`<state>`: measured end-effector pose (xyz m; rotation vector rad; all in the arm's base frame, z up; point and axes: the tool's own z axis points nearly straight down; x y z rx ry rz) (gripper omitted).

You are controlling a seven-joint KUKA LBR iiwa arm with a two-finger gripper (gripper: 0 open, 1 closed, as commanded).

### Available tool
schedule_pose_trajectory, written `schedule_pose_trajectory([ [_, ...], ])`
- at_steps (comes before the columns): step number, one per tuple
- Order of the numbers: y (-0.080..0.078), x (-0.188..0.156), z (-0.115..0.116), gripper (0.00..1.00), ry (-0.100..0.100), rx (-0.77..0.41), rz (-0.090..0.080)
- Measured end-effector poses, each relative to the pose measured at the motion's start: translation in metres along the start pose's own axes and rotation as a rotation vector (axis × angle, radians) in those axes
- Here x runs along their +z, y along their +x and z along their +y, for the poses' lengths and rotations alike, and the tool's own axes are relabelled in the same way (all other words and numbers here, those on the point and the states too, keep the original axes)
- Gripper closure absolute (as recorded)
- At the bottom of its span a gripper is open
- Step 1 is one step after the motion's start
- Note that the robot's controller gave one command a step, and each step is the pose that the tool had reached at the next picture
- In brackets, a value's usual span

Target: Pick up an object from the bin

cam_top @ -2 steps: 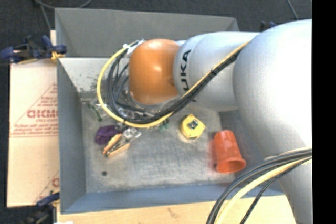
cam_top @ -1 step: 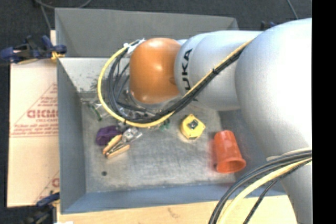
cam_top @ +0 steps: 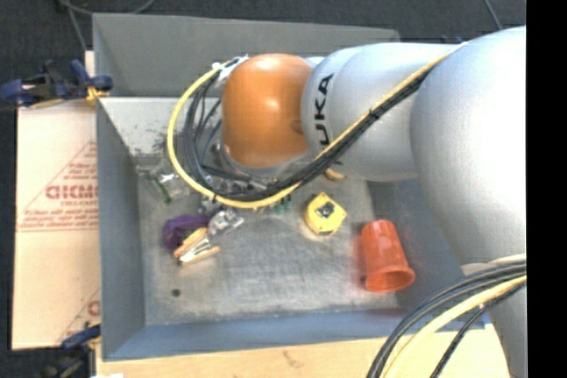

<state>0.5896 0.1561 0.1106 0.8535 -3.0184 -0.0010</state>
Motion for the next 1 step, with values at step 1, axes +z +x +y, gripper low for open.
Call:
schedule_pose_trajectory([
  [1, -0.0025, -0.0150, -0.0013, 1.00, 0.004, 0.000, -0.009],
])
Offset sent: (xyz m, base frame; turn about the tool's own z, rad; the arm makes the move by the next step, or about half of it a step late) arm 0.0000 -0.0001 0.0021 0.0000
